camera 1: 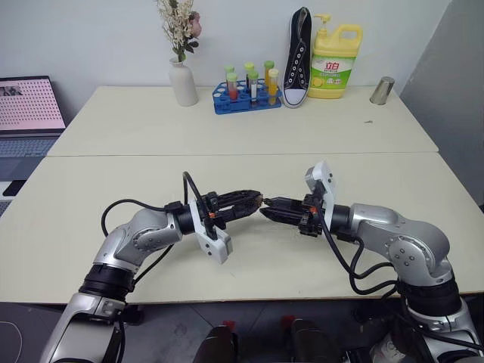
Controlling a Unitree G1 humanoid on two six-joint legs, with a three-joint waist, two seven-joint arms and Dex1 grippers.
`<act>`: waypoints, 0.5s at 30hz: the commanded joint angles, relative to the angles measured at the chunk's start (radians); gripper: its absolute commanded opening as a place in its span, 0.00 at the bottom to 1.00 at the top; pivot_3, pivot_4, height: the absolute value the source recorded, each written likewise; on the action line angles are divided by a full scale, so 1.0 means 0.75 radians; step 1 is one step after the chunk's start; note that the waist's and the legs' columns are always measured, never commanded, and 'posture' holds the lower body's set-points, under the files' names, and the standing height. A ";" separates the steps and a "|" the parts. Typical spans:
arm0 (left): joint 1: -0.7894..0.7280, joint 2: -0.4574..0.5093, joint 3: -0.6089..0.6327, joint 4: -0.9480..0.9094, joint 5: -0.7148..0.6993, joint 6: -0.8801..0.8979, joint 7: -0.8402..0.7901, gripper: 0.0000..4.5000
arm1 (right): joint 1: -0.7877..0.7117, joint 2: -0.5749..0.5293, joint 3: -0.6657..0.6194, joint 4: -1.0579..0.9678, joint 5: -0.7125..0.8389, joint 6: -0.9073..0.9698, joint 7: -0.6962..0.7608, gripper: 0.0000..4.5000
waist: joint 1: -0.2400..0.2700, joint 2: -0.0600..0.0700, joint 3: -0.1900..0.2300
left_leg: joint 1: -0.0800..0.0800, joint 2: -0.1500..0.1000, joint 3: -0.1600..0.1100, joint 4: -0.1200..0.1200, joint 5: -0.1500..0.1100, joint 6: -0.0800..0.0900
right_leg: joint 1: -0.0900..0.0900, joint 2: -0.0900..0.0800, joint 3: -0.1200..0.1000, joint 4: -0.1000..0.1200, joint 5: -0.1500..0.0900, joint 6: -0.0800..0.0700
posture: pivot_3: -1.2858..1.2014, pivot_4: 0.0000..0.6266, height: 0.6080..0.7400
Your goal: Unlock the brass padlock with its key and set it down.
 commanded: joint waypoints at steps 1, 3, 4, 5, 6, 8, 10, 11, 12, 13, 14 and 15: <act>-0.015 0.021 -0.005 -0.041 -0.007 -0.006 0.037 0.21 | -0.039 -0.001 -0.037 -0.014 0.031 -0.004 0.014 0.02 | 0.000 0.000 0.000 | 0.000 0.000 0.000 0.000 0.000 0.000 | 0.000 0.000 0.000 0.000 0.000 0.000 | 0.52 0.24 1.00; -0.008 0.027 -0.011 -0.042 -0.001 -0.008 0.044 0.21 | -0.046 0.000 -0.044 -0.008 0.035 -0.004 0.015 0.00 | 0.000 0.000 0.000 | 0.000 0.000 0.000 0.000 0.000 0.000 | 0.000 0.000 0.000 0.000 0.000 0.000 | 0.52 0.24 1.00; -0.007 0.030 -0.013 -0.043 0.001 -0.007 0.048 0.21 | -0.048 0.000 -0.046 -0.007 0.039 -0.001 0.016 0.00 | 0.000 0.000 0.000 | 0.000 0.000 0.000 0.000 0.000 0.000 | 0.000 0.000 0.000 0.000 0.000 0.000 | 0.52 0.24 1.00; -0.008 0.032 -0.016 -0.043 0.003 -0.006 0.051 0.21 | -0.050 0.001 -0.046 -0.006 0.041 0.001 0.018 0.00 | 0.000 0.000 0.000 | 0.000 0.000 0.000 -0.001 0.000 0.000 | 0.000 0.000 0.000 0.000 0.000 0.000 | 0.52 0.24 1.00; -0.008 0.033 -0.018 -0.044 0.003 -0.005 0.053 0.21 | -0.051 0.001 -0.046 -0.005 0.042 0.002 0.018 0.00 | 0.000 0.000 0.000 | 0.000 0.000 0.000 -0.001 0.000 0.000 | 0.000 0.000 0.000 0.000 0.000 0.000 | 0.52 0.24 1.00; -0.006 0.036 -0.019 -0.047 -0.001 0.002 0.053 0.21 | -0.046 -0.015 -0.037 -0.014 0.040 -0.004 0.042 0.00 | 0.000 0.000 0.000 | 0.000 0.000 0.000 -0.001 0.000 0.000 | 0.000 0.000 0.000 0.000 0.000 0.000 | 0.52 0.24 1.00; -0.005 0.039 -0.020 -0.049 -0.004 0.004 0.055 0.21 | -0.040 -0.038 -0.024 -0.025 0.028 -0.019 0.077 0.00 | 0.000 0.000 0.000 | 0.000 0.000 0.000 -0.001 0.000 0.000 | 0.000 0.000 0.000 -0.001 0.000 0.000 | 0.52 0.24 1.00; -0.005 0.040 -0.020 -0.048 -0.004 0.006 0.056 0.21 | -0.041 -0.046 -0.019 -0.025 0.020 -0.022 0.084 0.08 | 0.000 0.000 0.000 | 0.000 0.000 0.000 -0.001 0.000 0.000 | 0.000 0.000 0.000 -0.001 0.000 0.000 | 0.52 0.24 1.00; -0.005 0.042 -0.020 -0.047 -0.004 0.008 0.056 0.21 | -0.041 -0.051 -0.016 -0.025 0.015 -0.024 0.090 0.13 | 0.000 0.000 0.000 | 0.000 0.000 0.000 -0.001 0.000 0.000 | 0.000 0.000 0.000 -0.001 0.000 0.000 | 0.52 0.24 1.00; -0.005 0.043 -0.021 -0.046 -0.004 0.008 0.057 0.21 | -0.041 -0.053 -0.015 -0.022 0.006 -0.025 0.086 0.20 | 0.000 0.000 0.000 | 0.000 0.000 0.000 -0.001 0.000 0.000 | 0.000 0.000 0.000 -0.001 0.000 0.000 | 0.52 0.24 1.00; -0.005 0.043 -0.022 -0.047 -0.005 0.009 0.058 0.21 | -0.043 -0.051 -0.017 -0.015 0.000 -0.026 0.078 0.27 | 0.000 0.000 0.000 | 0.000 0.000 0.000 -0.002 0.000 0.000 | 0.000 0.000 0.000 -0.001 0.000 0.000 | 0.52 0.24 1.00; -0.005 0.043 -0.022 -0.047 -0.005 0.009 0.059 0.21 | -0.044 -0.050 -0.018 -0.012 -0.005 -0.029 0.075 0.35 | 0.000 0.000 0.000 | 0.000 0.000 0.000 -0.002 0.000 0.000 | 0.000 0.000 0.000 -0.001 0.000 0.000 | 0.52 0.24 1.00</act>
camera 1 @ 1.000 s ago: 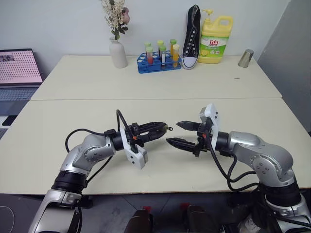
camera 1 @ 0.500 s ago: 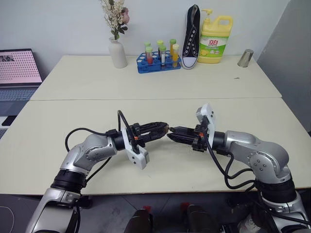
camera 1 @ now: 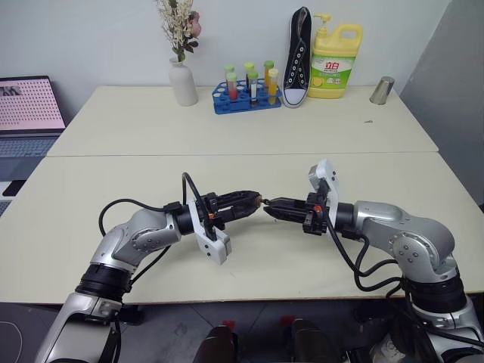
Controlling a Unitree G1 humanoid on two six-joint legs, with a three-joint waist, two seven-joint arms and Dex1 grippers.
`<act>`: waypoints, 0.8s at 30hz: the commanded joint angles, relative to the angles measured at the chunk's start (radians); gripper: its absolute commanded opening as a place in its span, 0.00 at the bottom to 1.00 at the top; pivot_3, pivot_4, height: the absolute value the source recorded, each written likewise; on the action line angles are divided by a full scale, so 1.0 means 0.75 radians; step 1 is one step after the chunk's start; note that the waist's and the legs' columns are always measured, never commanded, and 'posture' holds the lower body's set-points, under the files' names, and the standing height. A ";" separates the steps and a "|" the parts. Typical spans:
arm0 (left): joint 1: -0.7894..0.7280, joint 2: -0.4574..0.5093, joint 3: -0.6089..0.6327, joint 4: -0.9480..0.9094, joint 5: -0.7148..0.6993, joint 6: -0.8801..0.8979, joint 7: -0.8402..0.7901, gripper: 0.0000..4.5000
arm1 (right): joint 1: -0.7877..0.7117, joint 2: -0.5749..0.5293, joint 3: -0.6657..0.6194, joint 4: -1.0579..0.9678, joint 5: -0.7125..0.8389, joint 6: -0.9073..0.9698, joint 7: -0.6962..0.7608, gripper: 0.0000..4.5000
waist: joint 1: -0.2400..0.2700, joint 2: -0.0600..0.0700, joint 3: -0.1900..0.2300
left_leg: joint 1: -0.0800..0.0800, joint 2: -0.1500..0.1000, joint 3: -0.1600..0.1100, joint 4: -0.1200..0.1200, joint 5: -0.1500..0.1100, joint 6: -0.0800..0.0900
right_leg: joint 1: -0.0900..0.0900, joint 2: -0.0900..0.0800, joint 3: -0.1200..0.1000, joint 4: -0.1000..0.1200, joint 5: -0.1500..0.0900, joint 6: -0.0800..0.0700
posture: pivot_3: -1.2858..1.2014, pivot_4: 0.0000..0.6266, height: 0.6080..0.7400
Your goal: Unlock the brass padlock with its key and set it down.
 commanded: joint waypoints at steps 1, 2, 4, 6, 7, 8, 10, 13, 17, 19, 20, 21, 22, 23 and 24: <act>-0.007 0.016 -0.001 -0.034 -0.013 0.002 0.031 0.21 | -0.029 0.000 -0.009 -0.028 0.000 -0.027 0.009 0.44 | 0.000 0.000 0.000 | 0.000 0.000 0.000 0.000 0.000 0.000 | 0.000 0.000 0.000 0.000 0.000 0.000 | 0.52 0.24 1.00; -0.007 0.017 -0.002 -0.034 -0.013 0.002 0.031 0.21 | -0.030 0.000 -0.010 -0.027 0.003 -0.026 0.012 0.44 | 0.000 0.000 0.000 | 0.000 0.000 0.000 0.000 0.000 0.000 | 0.000 0.000 0.000 0.000 0.000 0.000 | 0.52 0.24 1.00; -0.006 0.017 -0.003 -0.039 -0.014 0.004 0.029 0.21 | -0.032 0.004 -0.016 -0.028 0.013 -0.015 0.006 0.44 | 0.000 0.000 0.000 | 0.000 0.000 0.000 -0.001 0.000 0.000 | 0.000 0.000 0.000 0.000 0.000 0.000 | 0.52 0.24 1.00; -0.006 0.017 -0.005 -0.041 -0.016 0.007 0.027 0.21 | -0.034 0.010 -0.018 -0.026 0.018 -0.009 0.001 0.44 | 0.000 0.000 0.000 | 0.000 0.000 0.000 -0.001 0.000 0.000 | 0.000 0.000 0.000 -0.001 0.000 0.000 | 0.52 0.24 1.00; -0.006 0.017 -0.006 -0.042 -0.017 0.007 0.027 0.21 | -0.035 0.014 -0.018 -0.023 0.019 -0.008 -0.002 0.44 | 0.000 0.000 0.000 | 0.000 0.000 0.000 -0.001 0.000 0.000 | 0.000 0.000 0.000 -0.001 0.000 0.000 | 0.52 0.24 1.00; -0.006 0.018 -0.007 -0.042 -0.018 0.007 0.026 0.21 | -0.035 0.017 -0.019 -0.022 0.019 -0.007 -0.005 0.44 | 0.000 0.000 0.000 | 0.000 0.000 0.000 -0.001 0.000 0.000 | 0.000 0.000 0.000 -0.001 0.000 0.000 | 0.52 0.24 1.00; -0.002 0.016 -0.009 -0.049 -0.020 0.007 0.025 0.21 | -0.041 0.031 -0.027 -0.009 0.017 -0.008 -0.022 0.44 | 0.000 0.000 0.000 | 0.000 0.000 0.000 -0.001 0.000 0.000 | 0.000 0.000 0.000 -0.001 0.000 0.000 | 0.52 0.24 1.00; -0.001 0.015 -0.010 -0.055 -0.017 0.010 0.025 0.21 | -0.047 0.046 -0.039 -0.004 0.029 -0.002 -0.029 0.44 | 0.000 0.000 0.000 | 0.000 0.000 0.000 -0.001 0.000 0.000 | 0.000 0.000 0.000 -0.001 0.000 0.000 | 0.52 0.24 1.00; 0.001 0.014 -0.011 -0.057 -0.021 0.016 0.025 0.21 | -0.052 0.052 -0.044 -0.003 0.039 0.010 -0.030 0.44 | 0.000 0.000 0.000 | 0.000 0.000 0.000 -0.003 0.000 0.000 | 0.000 0.000 0.000 -0.002 0.000 0.000 | 0.52 0.24 1.00; 0.000 0.014 -0.009 -0.057 -0.020 0.017 0.027 0.21 | -0.056 0.053 -0.047 0.001 0.037 0.009 -0.030 0.44 | 0.000 0.000 0.000 | 0.000 0.000 0.000 -0.004 0.000 0.000 | 0.000 0.000 0.000 -0.003 0.000 0.000 | 0.52 0.24 1.00; 0.001 0.015 -0.008 -0.058 -0.019 0.020 0.027 0.21 | -0.056 0.054 -0.051 0.004 0.042 0.014 -0.032 0.40 | 0.000 0.000 0.000 | 0.000 0.000 0.000 -0.005 0.000 0.000 | 0.000 0.000 0.000 -0.003 0.000 0.000 | 0.52 0.24 1.00; 0.001 0.015 -0.007 -0.060 -0.019 0.022 0.028 0.21 | -0.057 0.055 -0.055 0.005 0.046 0.017 -0.033 0.36 | 0.000 0.000 0.000 | 0.000 0.000 0.000 -0.006 0.000 0.000 | 0.000 0.000 0.000 -0.003 0.000 0.000 | 0.52 0.24 1.00; 0.002 0.015 -0.009 -0.061 -0.018 0.024 0.027 0.21 | -0.057 0.053 -0.054 0.005 0.047 0.020 -0.031 0.32 | 0.000 0.000 0.000 | 0.001 0.000 0.000 -0.007 0.000 0.000 | -0.001 0.000 0.000 -0.004 0.000 0.000 | 0.52 0.24 1.00; 0.003 0.015 -0.009 -0.062 -0.018 0.026 0.027 0.21 | -0.057 0.052 -0.053 0.005 0.047 0.022 -0.030 0.24 | 0.000 0.000 0.000 | 0.001 0.000 0.000 -0.008 0.000 0.000 | -0.001 0.000 0.000 -0.004 0.000 0.000 | 0.52 0.24 1.00; 0.003 0.015 -0.010 -0.063 -0.018 0.027 0.028 0.21 | -0.057 0.052 -0.052 0.005 0.046 0.023 -0.028 0.15 | 0.000 0.000 0.000 | 0.001 0.000 0.000 -0.009 0.000 0.000 | -0.001 0.000 0.000 -0.004 0.000 0.000 | 0.52 0.24 1.00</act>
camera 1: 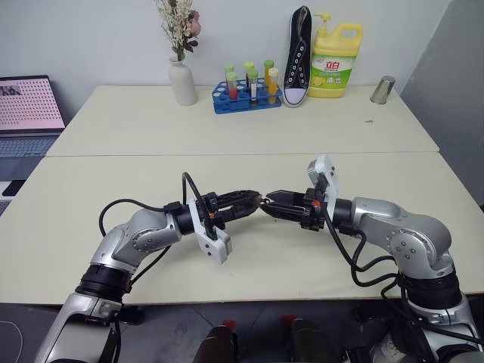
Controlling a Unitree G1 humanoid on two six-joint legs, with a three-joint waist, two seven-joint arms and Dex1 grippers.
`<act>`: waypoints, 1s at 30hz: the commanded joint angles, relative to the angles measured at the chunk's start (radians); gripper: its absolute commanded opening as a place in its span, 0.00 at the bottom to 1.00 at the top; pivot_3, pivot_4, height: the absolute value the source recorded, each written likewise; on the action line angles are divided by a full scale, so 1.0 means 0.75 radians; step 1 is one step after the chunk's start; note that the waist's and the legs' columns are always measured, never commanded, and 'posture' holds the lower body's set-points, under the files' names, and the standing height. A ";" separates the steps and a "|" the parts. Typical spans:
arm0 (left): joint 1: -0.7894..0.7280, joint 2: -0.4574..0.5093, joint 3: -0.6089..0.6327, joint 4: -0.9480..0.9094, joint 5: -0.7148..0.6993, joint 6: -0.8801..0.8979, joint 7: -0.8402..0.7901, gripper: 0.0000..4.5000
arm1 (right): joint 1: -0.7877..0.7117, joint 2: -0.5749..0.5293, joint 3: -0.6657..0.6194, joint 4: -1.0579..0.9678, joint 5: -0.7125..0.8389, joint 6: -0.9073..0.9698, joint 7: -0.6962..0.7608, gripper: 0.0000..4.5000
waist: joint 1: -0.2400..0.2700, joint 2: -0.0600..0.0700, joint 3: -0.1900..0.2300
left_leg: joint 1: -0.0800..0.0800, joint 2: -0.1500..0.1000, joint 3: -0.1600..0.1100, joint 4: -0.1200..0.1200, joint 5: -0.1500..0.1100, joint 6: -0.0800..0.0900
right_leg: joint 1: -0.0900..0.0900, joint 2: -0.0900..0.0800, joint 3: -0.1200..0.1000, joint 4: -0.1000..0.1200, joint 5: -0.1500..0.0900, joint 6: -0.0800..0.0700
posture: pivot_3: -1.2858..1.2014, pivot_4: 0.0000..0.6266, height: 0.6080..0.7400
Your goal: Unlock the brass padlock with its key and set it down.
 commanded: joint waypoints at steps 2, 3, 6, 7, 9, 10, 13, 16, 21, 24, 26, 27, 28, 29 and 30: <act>-0.001 0.013 -0.006 -0.053 -0.018 0.001 0.022 0.21 | -0.027 0.005 -0.029 -0.027 0.040 0.007 0.008 0.00 | 0.000 0.000 0.000 | 0.000 0.000 0.000 -0.002 0.000 0.000 | 0.000 0.000 0.000 0.000 0.000 0.000 | 0.52 0.24 1.00; -0.001 0.013 -0.005 -0.054 -0.018 0.003 0.024 0.21 | -0.028 0.003 -0.027 -0.028 0.039 0.009 0.011 0.00 | 0.000 0.000 0.000 | 0.000 0.000 0.000 -0.002 0.000 0.000 | -0.001 0.000 0.000 -0.001 0.000 0.000 | 0.52 0.24 1.00; 0.000 0.014 -0.006 -0.054 -0.017 0.005 0.025 0.21 | -0.030 0.001 -0.025 -0.027 0.039 0.009 0.013 0.00 | 0.000 0.000 0.000 | 0.000 0.000 0.000 -0.003 0.000 0.000 | -0.001 0.000 0.000 -0.001 0.000 0.000 | 0.52 0.24 1.00; 0.000 0.013 -0.006 -0.055 -0.017 0.006 0.027 0.21 | -0.030 0.001 -0.024 -0.027 0.039 0.009 0.013 0.00 | 0.000 0.000 0.000 | 0.000 0.000 0.000 -0.003 0.000 0.000 | -0.001 0.000 0.000 -0.002 0.000 0.000 | 0.52 0.24 1.00; 0.001 0.012 -0.008 -0.059 -0.013 0.007 0.029 0.21 | -0.033 0.003 -0.023 -0.028 0.042 0.012 0.013 0.00 | 0.000 0.000 0.000 | 0.000 0.000 0.000 -0.003 0.000 0.000 | -0.001 0.000 0.000 -0.002 0.000 0.000 | 0.52 0.24 1.00; 0.002 0.012 -0.009 -0.061 -0.013 0.007 0.029 0.21 | -0.034 0.005 -0.025 -0.028 0.045 0.014 0.012 0.00 | 0.000 0.000 0.000 | 0.000 0.000 0.000 -0.003 0.000 0.000 | -0.001 0.000 0.000 -0.002 0.000 0.000 | 0.52 0.24 1.00; 0.003 0.015 -0.011 -0.060 -0.008 0.007 0.034 0.21 | -0.040 0.009 -0.032 -0.025 0.062 0.035 0.007 0.00 | 0.000 0.000 0.000 | 0.000 0.000 0.000 -0.003 0.000 0.000 | -0.001 0.000 0.000 -0.002 0.000 0.000 | 0.52 0.24 1.00; 0.003 0.015 -0.010 -0.058 0.002 0.009 0.042 0.21 | -0.052 0.003 -0.046 -0.017 0.100 0.088 0.004 0.00 | 0.000 0.000 0.000 | 0.000 0.000 0.000 -0.003 0.000 0.000 | -0.001 0.000 0.000 -0.003 0.000 0.000 | 0.52 0.24 1.00; 0.000 0.017 -0.014 -0.058 0.010 0.008 0.050 0.21 | -0.086 0.011 -0.083 0.011 0.186 0.233 -0.031 0.00 | 0.000 0.000 0.000 | 0.000 0.000 0.000 -0.004 0.000 0.000 | -0.001 0.000 0.000 -0.003 0.000 0.000 | 0.52 0.24 1.00; -0.008 0.020 -0.013 -0.052 0.034 0.001 0.060 0.21 | -0.145 0.089 -0.182 0.107 0.318 0.435 -0.146 0.00 | -0.002 0.000 0.000 | 0.000 0.000 0.000 -0.004 0.000 0.000 | -0.001 0.000 0.000 -0.003 0.000 0.000 | 0.52 0.24 1.00; -0.011 0.023 -0.014 -0.047 0.043 -0.001 0.065 0.21 | -0.183 0.138 -0.246 0.162 0.380 0.543 -0.210 0.00 | -0.003 0.000 0.000 | 0.000 0.001 0.001 -0.004 0.000 0.000 | -0.001 0.000 0.001 -0.002 0.000 0.000 | 0.52 0.24 1.00; -0.011 0.024 -0.014 -0.045 0.046 -0.001 0.069 0.21 | -0.199 0.159 -0.275 0.182 0.404 0.587 -0.238 0.00 | -0.002 0.000 0.000 | 0.000 0.001 0.000 -0.004 0.000 0.000 | -0.001 0.000 0.000 -0.002 0.000 -0.001 | 0.52 0.24 1.00; -0.011 0.025 -0.015 -0.045 0.047 0.000 0.073 0.21 | -0.211 0.174 -0.297 0.193 0.421 0.620 -0.260 0.00 | -0.001 0.000 0.000 | 0.000 0.001 0.000 -0.004 0.000 0.000 | -0.001 0.000 0.000 -0.002 0.000 -0.001 | 0.52 0.24 1.00; -0.012 0.027 -0.016 -0.043 0.051 0.000 0.078 0.21 | -0.224 0.186 -0.315 0.203 0.434 0.650 -0.279 0.00 | -0.001 0.000 0.000 | 0.000 0.001 0.000 -0.004 0.000 0.000 | -0.001 0.000 0.001 -0.002 0.000 -0.001 | 0.52 0.24 1.00; -0.012 0.028 -0.017 -0.042 0.053 0.000 0.081 0.21 | -0.233 0.196 -0.329 0.210 0.443 0.673 -0.296 0.00 | -0.001 0.001 0.000 | 0.000 0.001 0.000 -0.004 0.000 0.000 | -0.001 0.000 0.001 -0.002 0.000 -0.001 | 0.52 0.24 1.00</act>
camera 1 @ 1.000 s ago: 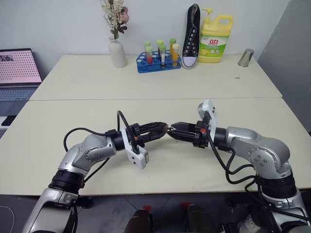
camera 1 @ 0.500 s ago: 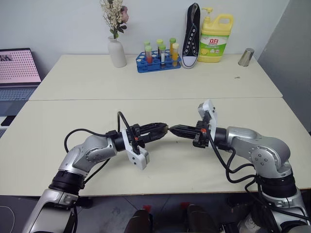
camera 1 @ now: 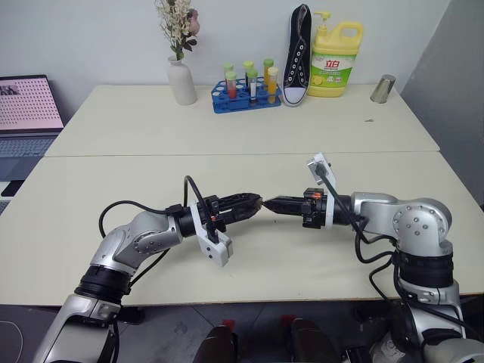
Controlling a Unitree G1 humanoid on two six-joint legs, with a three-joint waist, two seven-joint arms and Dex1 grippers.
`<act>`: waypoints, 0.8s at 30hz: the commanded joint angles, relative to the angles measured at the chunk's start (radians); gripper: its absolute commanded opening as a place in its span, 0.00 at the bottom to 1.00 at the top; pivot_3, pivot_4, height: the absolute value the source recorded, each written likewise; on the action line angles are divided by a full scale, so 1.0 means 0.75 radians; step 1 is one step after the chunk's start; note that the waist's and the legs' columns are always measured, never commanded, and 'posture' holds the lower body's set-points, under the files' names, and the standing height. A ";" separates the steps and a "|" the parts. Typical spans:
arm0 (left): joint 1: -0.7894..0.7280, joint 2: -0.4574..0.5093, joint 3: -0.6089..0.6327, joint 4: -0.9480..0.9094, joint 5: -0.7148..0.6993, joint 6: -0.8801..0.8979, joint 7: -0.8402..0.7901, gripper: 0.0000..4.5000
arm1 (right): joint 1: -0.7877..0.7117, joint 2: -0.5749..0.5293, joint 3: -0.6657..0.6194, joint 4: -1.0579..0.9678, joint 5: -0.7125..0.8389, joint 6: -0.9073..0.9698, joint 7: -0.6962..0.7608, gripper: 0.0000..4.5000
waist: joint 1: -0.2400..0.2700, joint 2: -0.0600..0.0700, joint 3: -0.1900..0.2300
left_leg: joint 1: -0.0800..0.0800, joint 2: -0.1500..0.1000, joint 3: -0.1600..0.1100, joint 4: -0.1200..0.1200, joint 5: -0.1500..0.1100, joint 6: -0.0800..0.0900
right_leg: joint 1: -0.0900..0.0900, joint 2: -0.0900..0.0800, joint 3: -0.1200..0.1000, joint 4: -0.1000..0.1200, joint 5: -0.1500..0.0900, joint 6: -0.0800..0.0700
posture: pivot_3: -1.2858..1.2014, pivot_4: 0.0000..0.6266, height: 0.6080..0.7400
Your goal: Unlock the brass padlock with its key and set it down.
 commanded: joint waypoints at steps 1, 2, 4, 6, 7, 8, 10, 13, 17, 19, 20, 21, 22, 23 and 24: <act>-0.022 0.014 0.005 -0.028 0.012 -0.002 0.033 0.21 | -0.059 0.051 -0.071 0.002 0.108 0.114 -0.055 0.00 | 0.000 0.000 0.000 | 0.000 0.000 0.000 0.000 0.000 0.000 | 0.000 0.000 0.000 0.000 0.000 0.000 | 0.52 0.24 1.00; -0.021 0.015 0.004 -0.027 0.015 -0.002 0.036 0.21 | -0.069 0.076 -0.102 0.022 0.127 0.158 -0.080 0.00 | 0.000 0.000 0.000 | 0.000 0.000 0.000 0.000 0.000 0.000 | 0.000 0.000 0.000 0.000 0.000 0.000 | 0.52 0.24 1.00; -0.022 0.019 0.002 -0.027 0.020 -0.002 0.043 0.21 | -0.082 0.110 -0.143 0.050 0.162 0.213 -0.124 0.00 | 0.000 0.000 0.000 | 0.000 0.000 0.000 0.000 0.000 0.000 | 0.000 0.000 0.000 0.000 0.000 0.000 | 0.52 0.24 1.00; -0.022 0.023 0.000 -0.024 0.028 -0.003 0.051 0.21 | -0.087 0.128 -0.165 0.082 0.215 0.224 -0.177 0.00 | -0.001 0.000 0.000 | 0.000 0.000 0.000 0.000 0.000 0.000 | 0.000 0.000 0.000 0.000 0.000 0.000 | 0.52 0.24 1.00; -0.021 0.025 0.001 -0.024 0.032 -0.004 0.055 0.21 | -0.091 0.136 -0.177 0.102 0.244 0.225 -0.207 0.00 | -0.001 0.000 0.000 | 0.000 0.000 0.000 0.000 0.000 0.000 | 0.000 0.000 0.000 0.000 0.000 0.000 | 0.52 0.24 1.00; -0.021 0.026 0.000 -0.025 0.035 -0.005 0.056 0.21 | -0.097 0.144 -0.189 0.120 0.268 0.225 -0.237 0.00 | -0.001 0.001 0.000 | 0.000 -0.001 0.001 0.000 0.000 0.000 | 0.000 0.000 0.000 0.000 0.000 0.000 | 0.52 0.24 1.00; -0.020 0.029 -0.002 -0.026 0.040 -0.008 0.059 0.21 | -0.104 0.150 -0.204 0.146 0.313 0.225 -0.288 0.00 | -0.002 0.001 0.000 | 0.000 -0.001 0.001 0.000 0.000 0.000 | -0.001 0.000 0.001 0.001 0.000 0.000 | 0.52 0.24 1.00; -0.023 0.037 -0.007 -0.029 0.054 -0.015 0.068 0.21 | -0.105 0.146 -0.207 0.179 0.390 0.225 -0.356 0.00 | -0.003 0.001 0.001 | 0.000 0.000 0.001 -0.001 0.000 0.000 | -0.001 0.000 0.001 0.001 0.000 0.000 | 0.52 0.24 1.00; -0.016 0.042 -0.004 -0.030 0.057 -0.012 0.085 0.21 | -0.106 0.138 -0.192 0.215 0.496 0.225 -0.449 0.00 | -0.003 0.001 0.001 | 0.000 0.000 0.002 -0.001 0.000 0.000 | -0.001 0.000 0.001 0.001 0.000 0.000 | 0.52 0.24 1.00; -0.014 0.044 -0.005 -0.031 0.060 -0.013 0.089 0.21 | -0.107 0.131 -0.185 0.223 0.536 0.225 -0.483 0.00 | -0.003 0.001 0.001 | 0.000 0.000 0.002 -0.001 0.000 0.000 | -0.001 0.000 0.001 0.001 0.000 0.000 | 0.52 0.24 1.00; -0.008 0.045 -0.005 -0.033 0.065 -0.014 0.093 0.21 | -0.106 0.129 -0.182 0.235 0.560 0.225 -0.503 0.00 | -0.003 0.001 0.001 | 0.000 0.000 0.002 -0.001 0.000 0.000 | -0.001 0.000 0.001 0.001 0.000 0.000 | 0.52 0.24 1.00; -0.001 0.044 -0.004 -0.038 0.070 -0.012 0.098 0.21 | -0.110 0.130 -0.181 0.259 0.588 0.222 -0.528 0.00 | -0.003 0.001 0.001 | 0.000 0.000 0.002 -0.001 0.000 0.000 | -0.001 0.000 0.001 0.001 0.000 0.000 | 0.52 0.24 1.00; 0.004 0.043 -0.004 -0.041 0.074 -0.011 0.102 0.21 | -0.112 0.127 -0.175 0.278 0.617 0.215 -0.552 0.00 | -0.003 0.001 0.001 | 0.000 0.000 0.002 -0.001 0.000 0.000 | -0.001 0.000 0.001 0.001 0.000 0.000 | 0.52 0.24 1.00; 0.007 0.043 -0.004 -0.044 0.080 -0.012 0.107 0.21 | -0.117 0.121 -0.167 0.294 0.644 0.207 -0.572 0.00 | -0.003 0.001 0.001 | 0.000 0.000 0.002 -0.001 0.000 0.000 | -0.001 0.000 0.001 0.001 0.000 0.000 | 0.52 0.24 1.00; 0.008 0.043 -0.004 -0.045 0.084 -0.013 0.111 0.21 | -0.119 0.112 -0.156 0.304 0.672 0.197 -0.592 0.00 | -0.003 0.001 0.001 | 0.000 0.000 0.002 -0.001 0.000 0.000 | -0.001 0.000 0.001 0.001 0.000 0.000 | 0.52 0.24 1.00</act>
